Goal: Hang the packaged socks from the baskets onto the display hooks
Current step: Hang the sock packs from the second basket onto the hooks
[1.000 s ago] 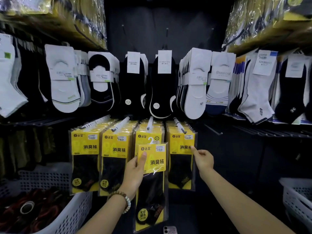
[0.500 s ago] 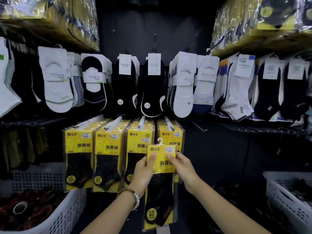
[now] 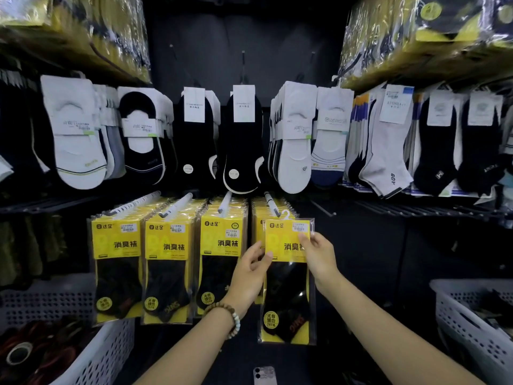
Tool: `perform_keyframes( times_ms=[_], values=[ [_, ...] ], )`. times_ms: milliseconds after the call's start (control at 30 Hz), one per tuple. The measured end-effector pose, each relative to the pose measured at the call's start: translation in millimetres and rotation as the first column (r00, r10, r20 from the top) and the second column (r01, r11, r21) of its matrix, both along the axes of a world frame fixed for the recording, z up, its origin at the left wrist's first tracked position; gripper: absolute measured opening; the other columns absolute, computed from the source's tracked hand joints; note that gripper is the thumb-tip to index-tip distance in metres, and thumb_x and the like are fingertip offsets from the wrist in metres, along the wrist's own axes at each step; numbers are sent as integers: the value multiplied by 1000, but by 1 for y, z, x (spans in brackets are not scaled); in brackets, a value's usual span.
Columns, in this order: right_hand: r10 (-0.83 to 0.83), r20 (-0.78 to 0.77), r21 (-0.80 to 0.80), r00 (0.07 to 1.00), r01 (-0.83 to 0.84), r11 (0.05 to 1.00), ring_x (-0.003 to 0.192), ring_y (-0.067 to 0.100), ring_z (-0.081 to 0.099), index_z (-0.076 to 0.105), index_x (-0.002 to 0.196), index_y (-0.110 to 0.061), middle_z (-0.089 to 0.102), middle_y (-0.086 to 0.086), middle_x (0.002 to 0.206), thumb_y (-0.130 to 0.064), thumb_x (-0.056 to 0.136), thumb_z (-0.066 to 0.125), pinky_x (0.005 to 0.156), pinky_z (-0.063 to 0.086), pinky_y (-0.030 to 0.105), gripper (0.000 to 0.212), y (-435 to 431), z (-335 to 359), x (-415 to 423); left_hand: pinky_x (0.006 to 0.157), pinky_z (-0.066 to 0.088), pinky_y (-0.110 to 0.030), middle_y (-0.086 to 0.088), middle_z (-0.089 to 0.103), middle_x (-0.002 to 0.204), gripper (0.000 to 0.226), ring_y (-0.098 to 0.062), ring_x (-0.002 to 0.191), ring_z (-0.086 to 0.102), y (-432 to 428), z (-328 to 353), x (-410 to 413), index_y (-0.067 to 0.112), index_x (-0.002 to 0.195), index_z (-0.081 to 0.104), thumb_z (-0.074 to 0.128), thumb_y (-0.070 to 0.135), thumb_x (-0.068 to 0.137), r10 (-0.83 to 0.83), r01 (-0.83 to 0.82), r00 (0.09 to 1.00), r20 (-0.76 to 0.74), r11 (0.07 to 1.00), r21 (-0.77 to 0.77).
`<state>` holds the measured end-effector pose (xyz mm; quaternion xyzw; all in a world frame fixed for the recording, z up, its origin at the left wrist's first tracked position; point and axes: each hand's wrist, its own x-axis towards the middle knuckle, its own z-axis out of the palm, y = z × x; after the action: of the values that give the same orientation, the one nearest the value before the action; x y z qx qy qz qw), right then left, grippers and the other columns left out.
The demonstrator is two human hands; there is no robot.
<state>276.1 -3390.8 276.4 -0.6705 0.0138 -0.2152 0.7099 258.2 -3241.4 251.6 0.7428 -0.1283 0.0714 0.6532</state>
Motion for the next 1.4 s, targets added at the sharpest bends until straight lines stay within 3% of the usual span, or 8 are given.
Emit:
perform_keyframes(
  times_ms=[133, 267, 500, 833, 967, 1100, 1233, 1400],
  values=[
    [-8, 6, -52, 1000, 9, 999, 80, 11, 65, 64, 95, -10, 69, 2, 90, -16, 95, 55, 70, 53, 23, 11, 7, 2, 22, 79, 35, -9, 11, 43, 142, 59, 3, 107, 43, -2, -2, 15, 27, 146, 28, 51, 38, 94, 40, -40, 999, -19, 999, -10],
    [-46, -60, -60, 997, 42, 997, 92, 25, 65, 63, 95, -5, 68, 16, 100, -20, 94, 58, 87, 52, 40, 15, 11, -8, 45, 90, 35, -19, 7, 37, 148, 63, -3, 120, 42, -1, -9, 30, 25, 148, 22, 50, 41, 94, 66, -65, 997, -35, 997, 31],
    [-186, -155, 11, 970, 189, 982, 95, 17, 61, 59, 106, -11, 65, 5, 105, -27, 85, 69, 84, 50, 29, 28, 0, -33, 51, 106, 31, -30, 1, 30, 152, 64, -15, 138, 31, 5, -28, 37, 23, 149, 23, 49, 43, 94, 78, -74, 996, -36, 993, 92],
    [25, -286, -102, 958, -56, 993, 98, 10, 59, 57, 116, -14, 61, 2, 111, -23, 88, 66, 88, 48, 28, 31, -13, -126, -48, 109, 33, -31, 7, 32, 151, 63, -11, 136, 33, 48, -108, -31, 27, 147, 28, 52, 44, 91, 59, -28, 993, -99, 955, 294],
    [46, -493, -98, 869, -108, 989, 101, 19, 59, 58, 108, -11, 63, 9, 109, -17, 88, 66, 89, 48, 33, 22, -4, -210, -94, 107, 36, -30, 5, 30, 150, 61, -14, 136, 33, 68, -184, -92, 22, 146, 30, 53, 39, 93, 85, 21, 953, -290, 939, 343],
    [11, -691, -118, 723, -127, 985, 90, 21, 58, 61, 106, 4, 63, 12, 96, -13, 87, 68, 73, 44, 25, 27, 4, -296, -147, 91, 40, -19, -9, 48, 140, 53, -21, 127, 47, 87, -262, -155, 8, 140, 42, 56, 29, 93, 255, -55, 849, -463, 914, 403],
    [41, -822, -67, 569, -168, 984, 64, 18, 61, 64, 95, 16, 64, 13, 69, -11, 66, 84, 57, 47, 25, 45, -3, -346, -184, 100, 35, -29, -18, 48, 138, 49, -30, 126, 47, 100, -325, -196, -2, 134, 46, 56, 24, 94, 374, -97, 651, -660, 904, 416],
    [23, -893, -97, 449, -244, 965, 115, 28, 57, 63, 118, 2, 64, 14, 117, -24, 90, 65, 94, 43, 33, 38, -8, -377, -186, 101, 37, -35, -19, 50, 137, 59, -33, 123, 49, 107, -362, -203, 2, 137, 41, 42, 45, 97, 455, 21, 563, -690, 827, 562]
  ],
)
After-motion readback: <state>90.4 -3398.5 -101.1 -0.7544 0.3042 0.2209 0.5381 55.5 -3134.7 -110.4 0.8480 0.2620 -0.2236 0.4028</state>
